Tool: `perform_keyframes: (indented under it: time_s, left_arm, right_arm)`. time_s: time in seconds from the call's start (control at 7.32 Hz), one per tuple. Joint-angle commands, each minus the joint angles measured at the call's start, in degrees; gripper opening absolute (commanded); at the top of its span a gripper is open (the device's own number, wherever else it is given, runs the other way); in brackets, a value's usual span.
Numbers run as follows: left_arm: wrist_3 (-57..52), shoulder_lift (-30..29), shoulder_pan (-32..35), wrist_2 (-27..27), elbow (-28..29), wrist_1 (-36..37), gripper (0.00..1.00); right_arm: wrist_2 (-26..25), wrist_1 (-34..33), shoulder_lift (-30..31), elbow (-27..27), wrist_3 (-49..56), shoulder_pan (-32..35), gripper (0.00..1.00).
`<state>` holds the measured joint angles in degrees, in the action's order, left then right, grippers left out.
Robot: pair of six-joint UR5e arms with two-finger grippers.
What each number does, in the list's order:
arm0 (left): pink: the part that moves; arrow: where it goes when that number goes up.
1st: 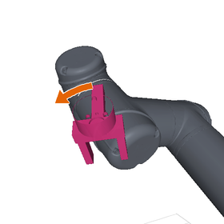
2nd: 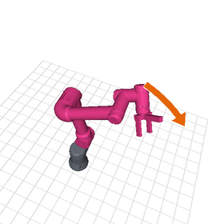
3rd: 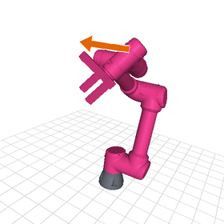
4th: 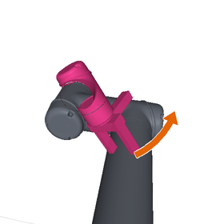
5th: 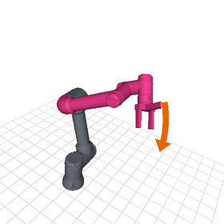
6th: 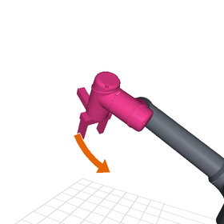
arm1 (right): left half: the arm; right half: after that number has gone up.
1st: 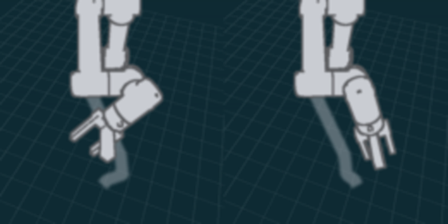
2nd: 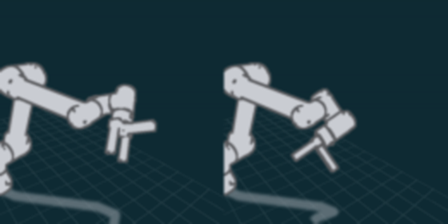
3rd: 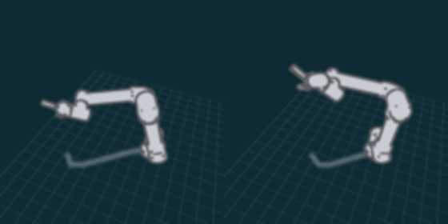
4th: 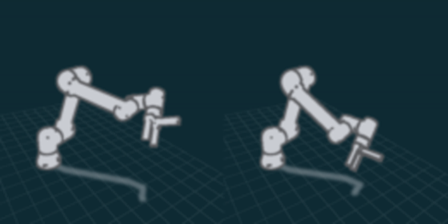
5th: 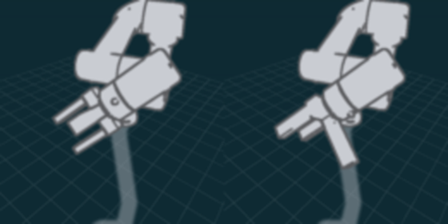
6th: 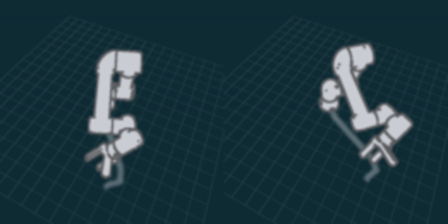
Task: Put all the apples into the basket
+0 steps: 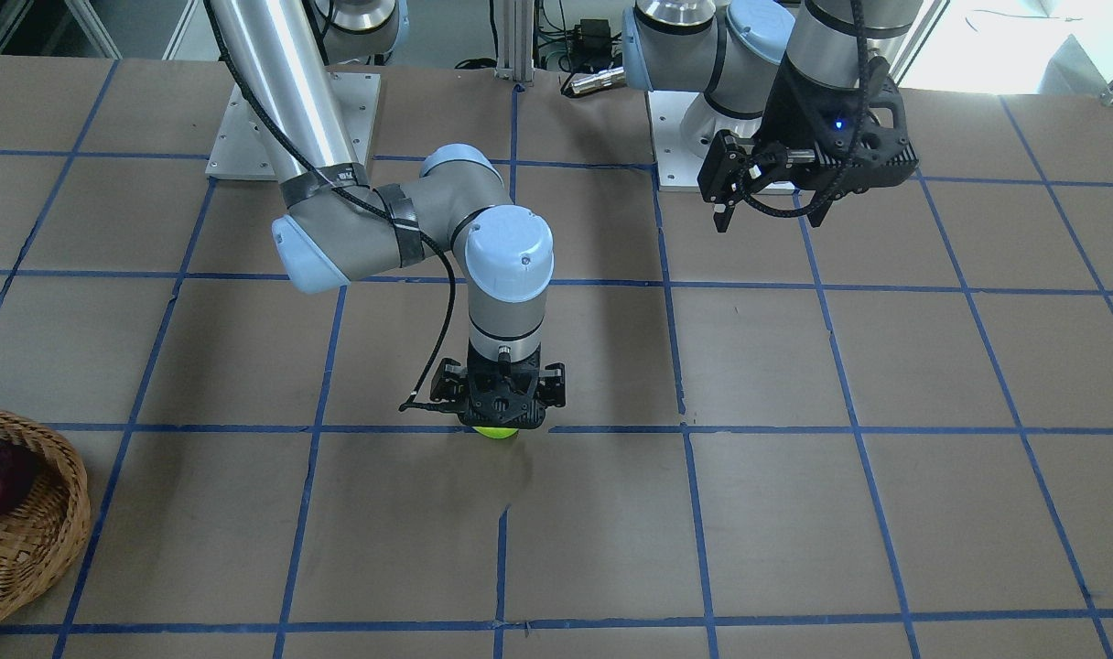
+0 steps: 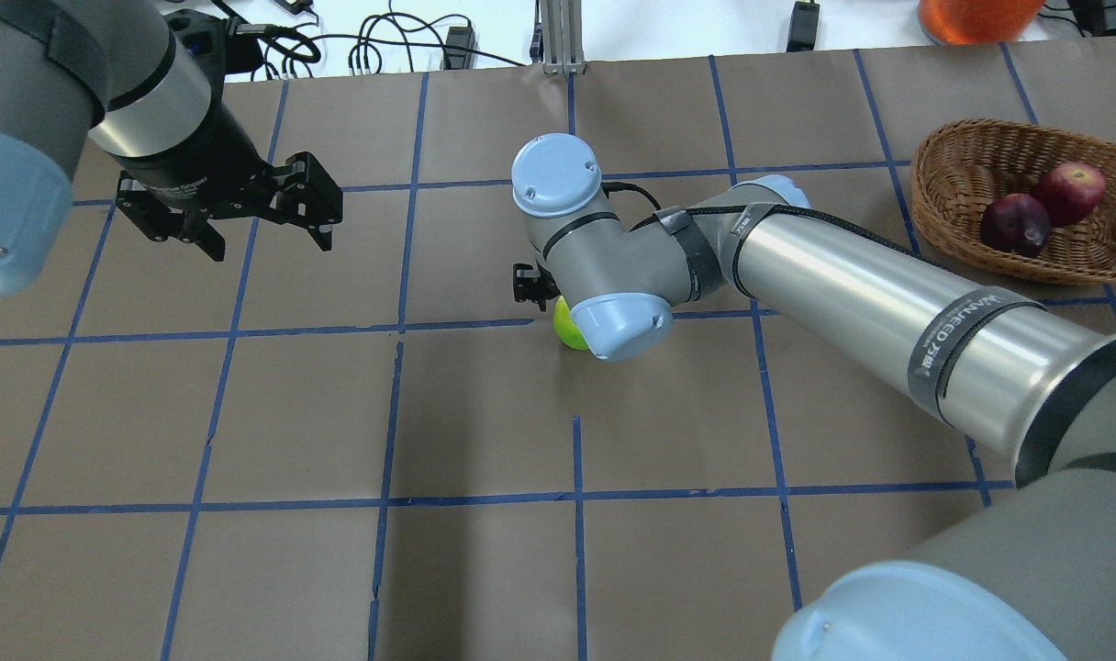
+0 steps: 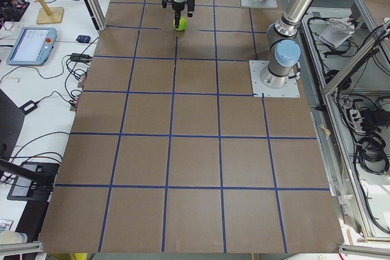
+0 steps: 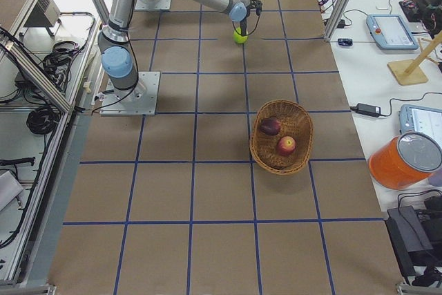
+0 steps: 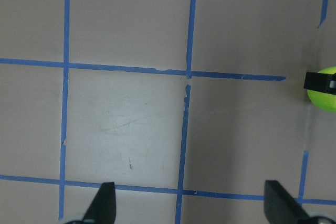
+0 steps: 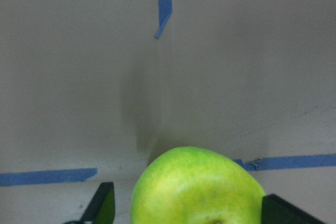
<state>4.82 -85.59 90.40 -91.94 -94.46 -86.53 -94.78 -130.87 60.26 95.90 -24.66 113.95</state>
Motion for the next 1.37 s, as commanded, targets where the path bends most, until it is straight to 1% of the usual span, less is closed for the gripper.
perform_keyframes:
  time_s: [0.0,0.82,1.09,1.23]
  left_arm:
    - [-0.1,0.0,0.0,-0.1,0.0,0.3,1.00]
    - [0.1,0.0,0.0,0.0,0.1,0.5,1.00]
    - [0.0,0.0,0.0,0.0,0.1,0.7,1.00]
    - [0.0,0.0,0.0,0.0,0.1,0.7,1.00]
  right_arm:
    - [0.0,-0.2,-0.1,1.4,0.7,0.6,1.00]
    - [-0.1,1.0,3.6,0.8,1.1,-0.2,1.00]
    - [0.3,0.7,2.5,2.0,0.7,-0.1,1.00]
    - [1.4,0.0,2.2,3.1,0.8,-0.2,1.00]
